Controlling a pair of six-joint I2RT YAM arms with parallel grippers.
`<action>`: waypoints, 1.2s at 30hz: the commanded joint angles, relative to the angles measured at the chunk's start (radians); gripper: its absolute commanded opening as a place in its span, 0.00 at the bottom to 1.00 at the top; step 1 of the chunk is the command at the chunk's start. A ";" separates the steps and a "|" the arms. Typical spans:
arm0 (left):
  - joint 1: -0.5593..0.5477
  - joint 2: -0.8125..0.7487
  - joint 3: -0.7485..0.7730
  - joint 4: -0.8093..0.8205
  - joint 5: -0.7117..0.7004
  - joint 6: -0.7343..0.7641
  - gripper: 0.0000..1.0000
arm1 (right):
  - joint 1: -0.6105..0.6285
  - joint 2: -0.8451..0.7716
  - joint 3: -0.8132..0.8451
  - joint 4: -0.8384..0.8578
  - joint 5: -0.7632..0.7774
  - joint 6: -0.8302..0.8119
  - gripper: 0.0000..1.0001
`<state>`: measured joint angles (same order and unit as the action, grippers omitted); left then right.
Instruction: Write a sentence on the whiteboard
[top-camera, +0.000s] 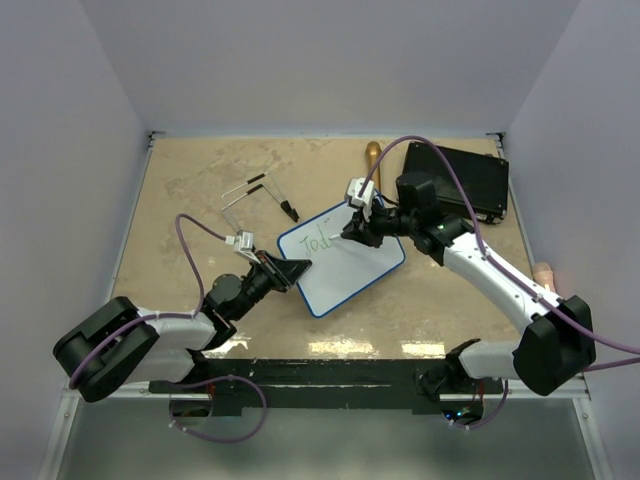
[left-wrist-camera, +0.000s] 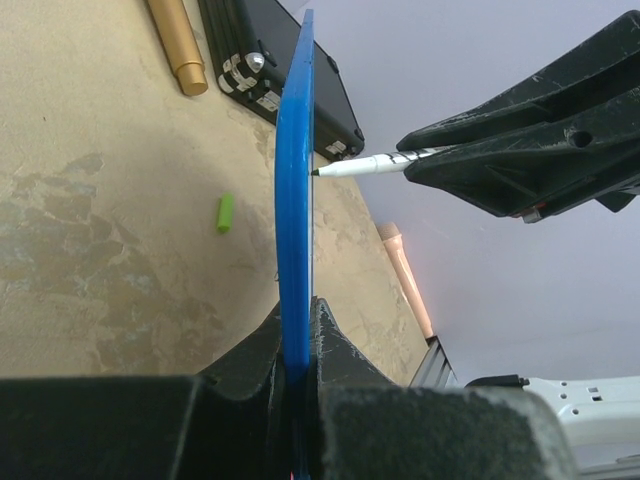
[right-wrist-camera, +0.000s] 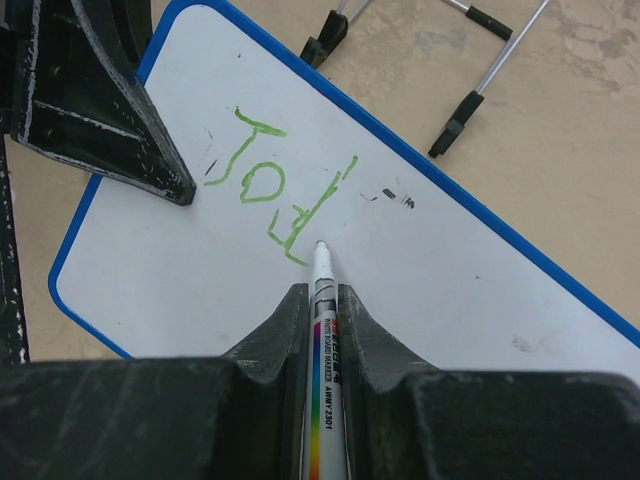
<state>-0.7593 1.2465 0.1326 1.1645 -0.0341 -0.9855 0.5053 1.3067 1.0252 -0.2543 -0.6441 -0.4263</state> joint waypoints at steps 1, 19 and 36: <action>0.005 -0.009 0.045 0.656 0.010 -0.027 0.00 | 0.002 -0.015 0.022 0.041 0.035 0.015 0.00; 0.005 0.008 0.050 0.675 0.025 -0.038 0.00 | 0.006 -0.004 0.024 0.061 -0.008 0.038 0.00; 0.012 -0.007 0.038 0.676 0.013 -0.033 0.00 | -0.004 -0.038 0.007 0.041 0.029 0.027 0.00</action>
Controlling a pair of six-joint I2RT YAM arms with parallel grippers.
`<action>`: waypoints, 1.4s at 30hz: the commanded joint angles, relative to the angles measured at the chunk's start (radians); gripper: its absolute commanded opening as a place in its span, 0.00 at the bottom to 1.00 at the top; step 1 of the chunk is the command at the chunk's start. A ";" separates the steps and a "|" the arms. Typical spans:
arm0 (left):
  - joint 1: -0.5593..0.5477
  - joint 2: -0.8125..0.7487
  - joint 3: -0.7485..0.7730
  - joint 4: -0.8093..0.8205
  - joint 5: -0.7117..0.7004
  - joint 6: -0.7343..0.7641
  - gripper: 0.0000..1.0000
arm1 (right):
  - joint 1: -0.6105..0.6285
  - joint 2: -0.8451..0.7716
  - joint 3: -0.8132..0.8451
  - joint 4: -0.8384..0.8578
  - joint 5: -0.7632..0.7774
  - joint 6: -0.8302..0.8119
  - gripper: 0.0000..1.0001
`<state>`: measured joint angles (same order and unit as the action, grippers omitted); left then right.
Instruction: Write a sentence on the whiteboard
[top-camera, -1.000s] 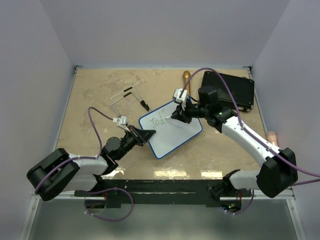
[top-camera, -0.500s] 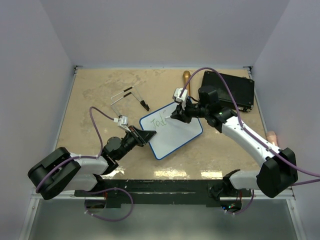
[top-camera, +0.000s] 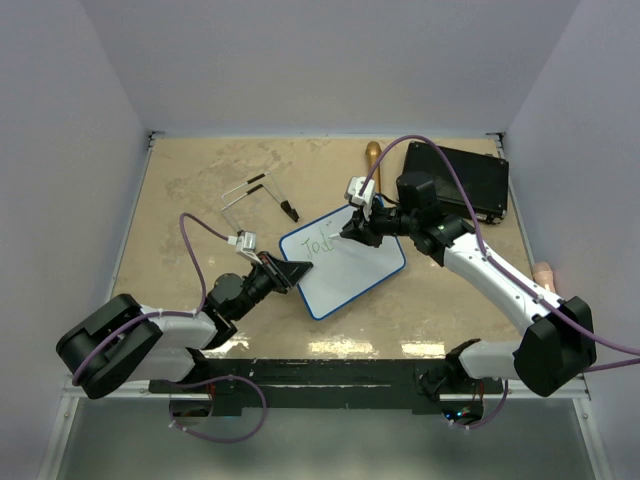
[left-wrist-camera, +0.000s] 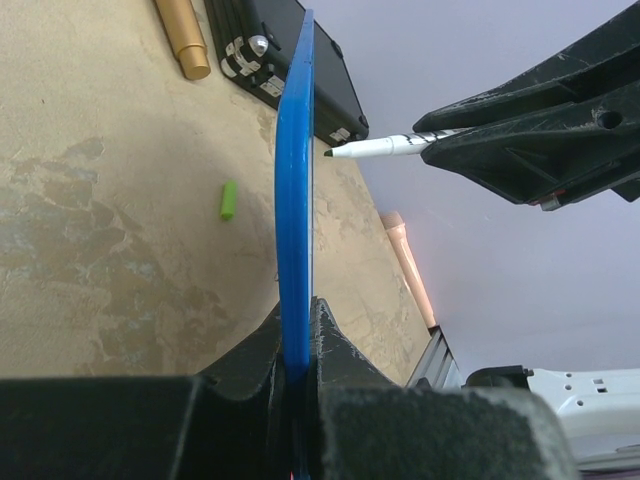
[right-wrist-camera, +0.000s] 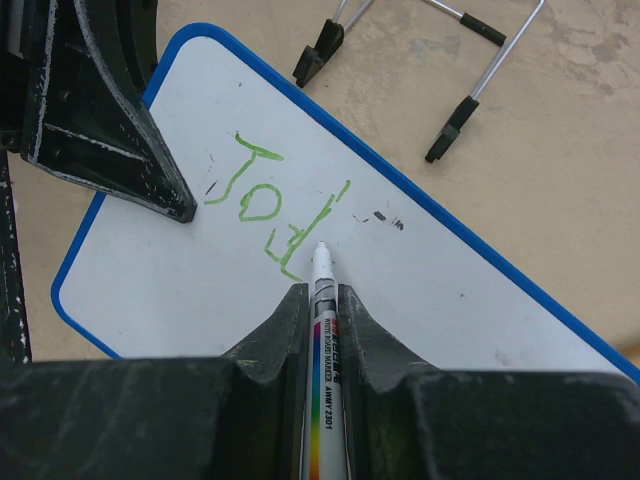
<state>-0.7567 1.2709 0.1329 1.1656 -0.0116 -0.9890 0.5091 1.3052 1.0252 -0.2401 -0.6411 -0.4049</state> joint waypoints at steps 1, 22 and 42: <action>0.008 -0.033 0.037 0.675 -0.011 -0.031 0.00 | -0.007 -0.034 0.007 0.027 0.026 0.008 0.00; 0.020 -0.036 0.054 0.698 -0.005 -0.042 0.00 | -0.007 -0.030 0.016 0.002 0.002 -0.002 0.00; 0.082 -0.002 0.158 0.732 0.122 -0.111 0.00 | -0.035 -0.100 0.084 -0.013 0.032 0.018 0.00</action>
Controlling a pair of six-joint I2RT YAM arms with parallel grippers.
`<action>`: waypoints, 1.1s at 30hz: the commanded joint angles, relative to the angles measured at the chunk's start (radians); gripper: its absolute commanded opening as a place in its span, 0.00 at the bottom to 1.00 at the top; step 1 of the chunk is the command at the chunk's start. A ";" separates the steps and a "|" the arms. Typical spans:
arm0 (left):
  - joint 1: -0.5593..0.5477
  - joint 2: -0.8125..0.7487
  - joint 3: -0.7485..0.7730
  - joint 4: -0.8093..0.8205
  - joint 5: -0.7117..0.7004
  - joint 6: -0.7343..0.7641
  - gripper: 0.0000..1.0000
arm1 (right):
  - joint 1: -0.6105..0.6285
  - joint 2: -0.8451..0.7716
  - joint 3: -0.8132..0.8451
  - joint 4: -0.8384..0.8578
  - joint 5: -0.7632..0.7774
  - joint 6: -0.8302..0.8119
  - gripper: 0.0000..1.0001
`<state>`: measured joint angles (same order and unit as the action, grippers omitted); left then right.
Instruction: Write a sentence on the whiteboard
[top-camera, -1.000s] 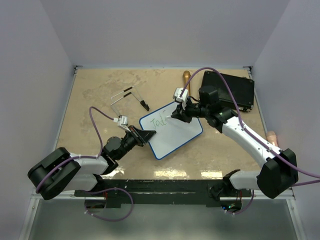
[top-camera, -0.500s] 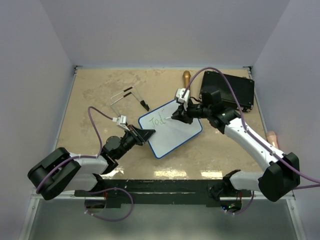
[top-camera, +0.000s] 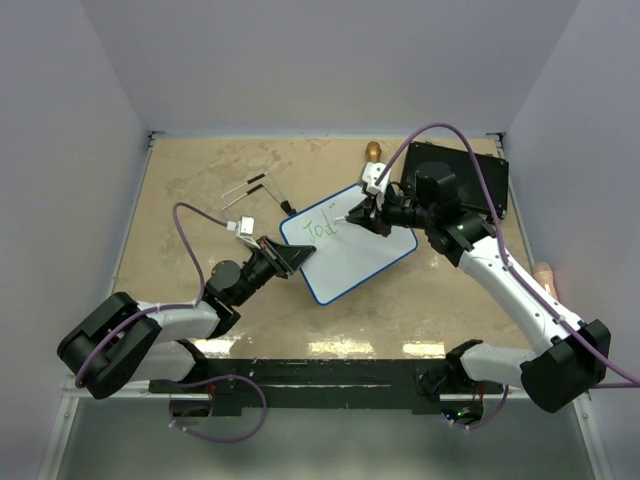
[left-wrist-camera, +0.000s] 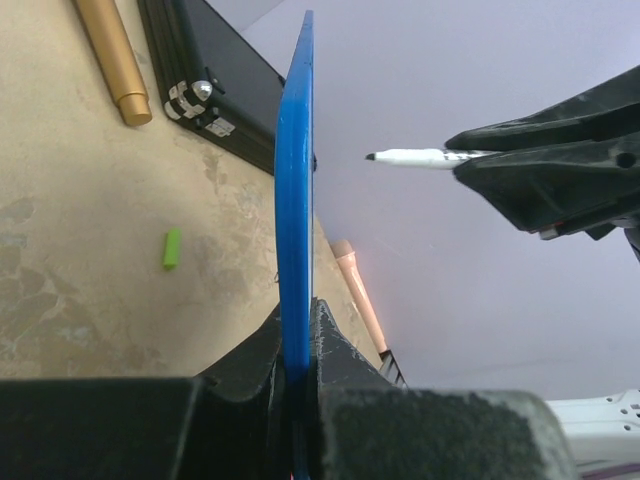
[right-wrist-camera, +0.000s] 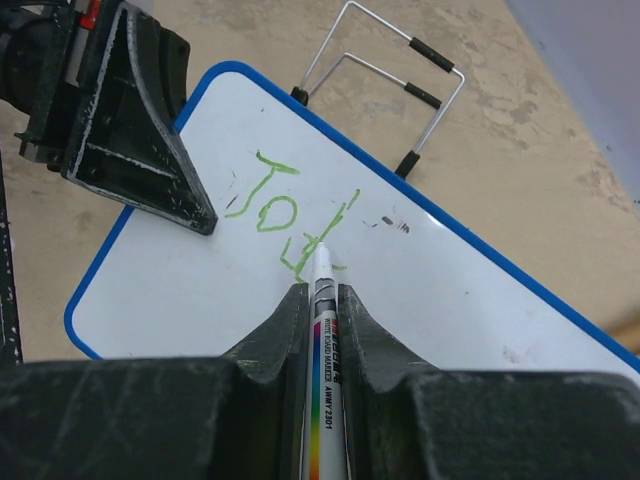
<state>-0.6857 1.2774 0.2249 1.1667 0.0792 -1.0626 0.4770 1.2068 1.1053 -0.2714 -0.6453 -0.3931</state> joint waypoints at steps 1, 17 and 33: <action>0.009 -0.007 0.068 0.729 0.033 -0.037 0.00 | -0.002 -0.001 0.005 0.015 0.044 0.000 0.00; 0.014 -0.001 0.074 0.731 0.025 -0.036 0.00 | -0.003 -0.004 -0.010 -0.025 0.087 -0.041 0.00; 0.014 -0.007 0.079 0.729 0.031 -0.036 0.00 | -0.002 0.039 -0.010 -0.002 0.116 -0.027 0.00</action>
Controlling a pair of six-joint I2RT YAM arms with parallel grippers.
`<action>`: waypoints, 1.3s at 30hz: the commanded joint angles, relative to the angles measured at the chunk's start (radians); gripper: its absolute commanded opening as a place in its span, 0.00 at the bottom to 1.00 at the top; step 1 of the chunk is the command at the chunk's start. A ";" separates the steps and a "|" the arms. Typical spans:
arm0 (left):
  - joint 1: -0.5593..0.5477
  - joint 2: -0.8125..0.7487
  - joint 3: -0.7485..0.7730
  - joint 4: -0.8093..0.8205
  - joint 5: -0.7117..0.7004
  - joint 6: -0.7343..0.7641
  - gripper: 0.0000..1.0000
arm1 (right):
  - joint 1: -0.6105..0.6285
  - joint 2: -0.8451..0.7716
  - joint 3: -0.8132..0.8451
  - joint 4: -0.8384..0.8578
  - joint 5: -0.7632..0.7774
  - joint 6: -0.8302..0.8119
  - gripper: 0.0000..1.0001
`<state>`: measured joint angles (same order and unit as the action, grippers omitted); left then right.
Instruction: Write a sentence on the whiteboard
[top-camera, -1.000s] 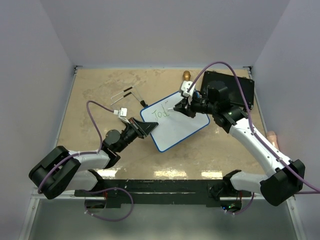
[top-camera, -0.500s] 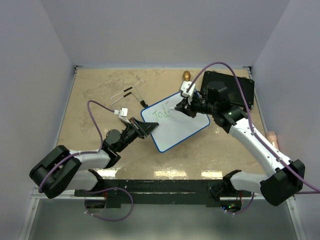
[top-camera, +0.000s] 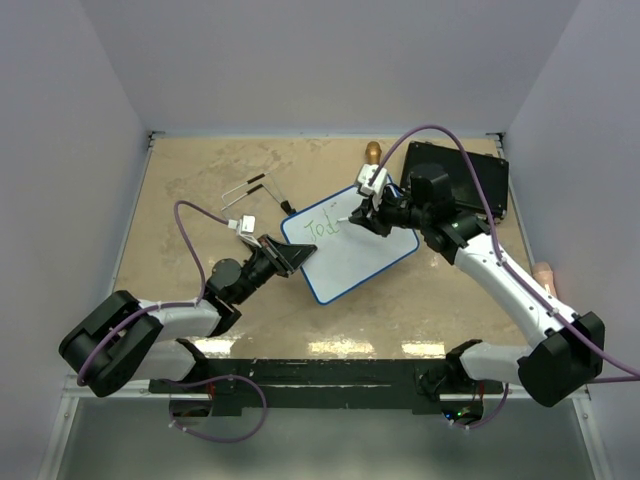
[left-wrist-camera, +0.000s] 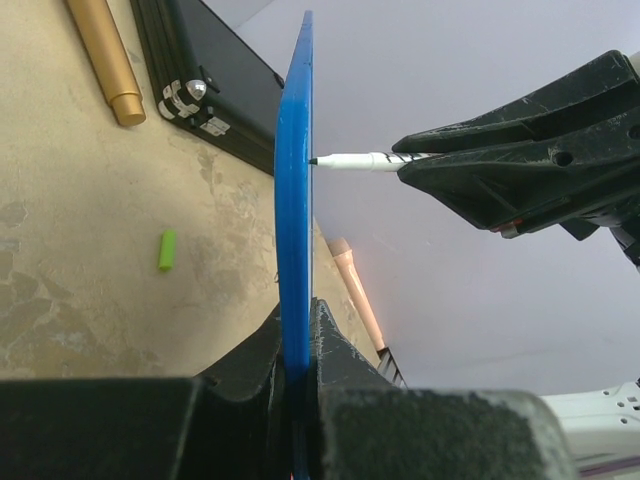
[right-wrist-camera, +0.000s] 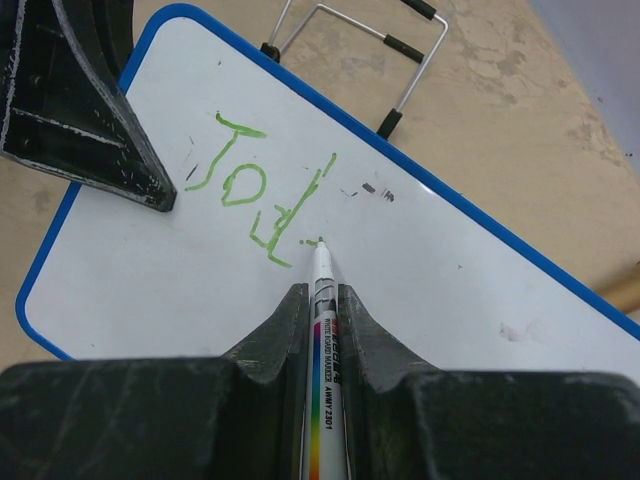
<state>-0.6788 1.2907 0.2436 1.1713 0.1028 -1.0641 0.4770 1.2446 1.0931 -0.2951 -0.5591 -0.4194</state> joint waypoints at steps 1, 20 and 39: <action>0.007 -0.021 0.060 0.725 0.009 -0.036 0.00 | 0.000 0.003 -0.001 0.024 0.028 0.002 0.00; 0.007 -0.018 0.062 0.725 0.018 -0.045 0.00 | 0.000 0.018 0.001 0.033 -0.079 0.007 0.00; 0.019 -0.027 0.065 0.725 0.025 -0.040 0.00 | 0.006 0.042 0.021 -0.070 -0.079 -0.059 0.00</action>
<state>-0.6670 1.2922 0.2447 1.1378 0.1089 -1.0790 0.4778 1.2842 1.0931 -0.3298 -0.6308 -0.4500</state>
